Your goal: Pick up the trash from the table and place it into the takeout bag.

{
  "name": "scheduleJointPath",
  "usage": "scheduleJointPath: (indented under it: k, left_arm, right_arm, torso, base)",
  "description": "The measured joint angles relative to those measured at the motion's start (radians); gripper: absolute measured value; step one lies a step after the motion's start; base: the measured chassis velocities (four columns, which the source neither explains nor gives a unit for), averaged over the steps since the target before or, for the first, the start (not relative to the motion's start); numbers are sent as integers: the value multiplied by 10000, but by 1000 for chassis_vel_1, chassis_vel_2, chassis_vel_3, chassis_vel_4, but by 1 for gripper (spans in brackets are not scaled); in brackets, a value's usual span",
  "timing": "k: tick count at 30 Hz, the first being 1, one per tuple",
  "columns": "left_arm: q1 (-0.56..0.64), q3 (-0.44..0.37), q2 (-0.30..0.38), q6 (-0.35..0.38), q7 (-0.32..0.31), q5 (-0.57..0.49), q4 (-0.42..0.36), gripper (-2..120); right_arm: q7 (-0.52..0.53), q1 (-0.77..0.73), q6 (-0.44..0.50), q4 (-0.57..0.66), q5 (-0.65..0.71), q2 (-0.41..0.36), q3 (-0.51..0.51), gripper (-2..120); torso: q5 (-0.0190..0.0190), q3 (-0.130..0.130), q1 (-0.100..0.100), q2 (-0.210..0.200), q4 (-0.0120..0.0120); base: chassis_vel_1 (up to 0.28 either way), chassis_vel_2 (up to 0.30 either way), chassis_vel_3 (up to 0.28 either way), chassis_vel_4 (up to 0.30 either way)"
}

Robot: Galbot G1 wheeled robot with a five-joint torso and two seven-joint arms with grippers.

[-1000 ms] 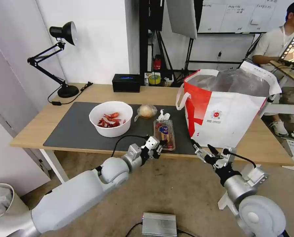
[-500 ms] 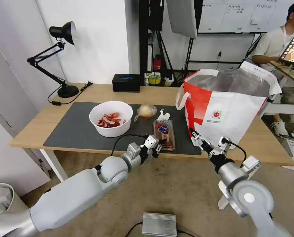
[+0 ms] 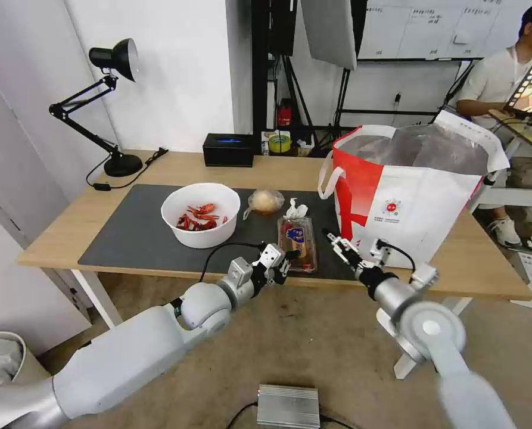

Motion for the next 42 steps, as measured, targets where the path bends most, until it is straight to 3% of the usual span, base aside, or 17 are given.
scheduleJointPath:
  k: [8, 22, 42]
  left_arm:
    - [-18, 43, -5, -118, 1, -9, 81, 0]
    - [32, 49, 65, -186, -12, -83, 101, 0]
    - [134, 46, 101, -287, -111, -104, 26, 0]
  right_arm:
    - [658, 1411, -1049, -950, 32, 120, -627, 100]
    - [1111, 2385, -1562, -1974, 175, 325, -1148, 100]
    - [1494, 2866, -1909, -2266, 96, 499, -1754, 100]
  torso:
    - [0, 0, 0, 0, 0]
    - [0, -1, -1, 2, -1]
    - [-2, -2, -2, 3, -5]
  base:
    - [0, 0, 0, 0]
    - [0, 0, 0, 0]
    - [0, 0, 0, 0]
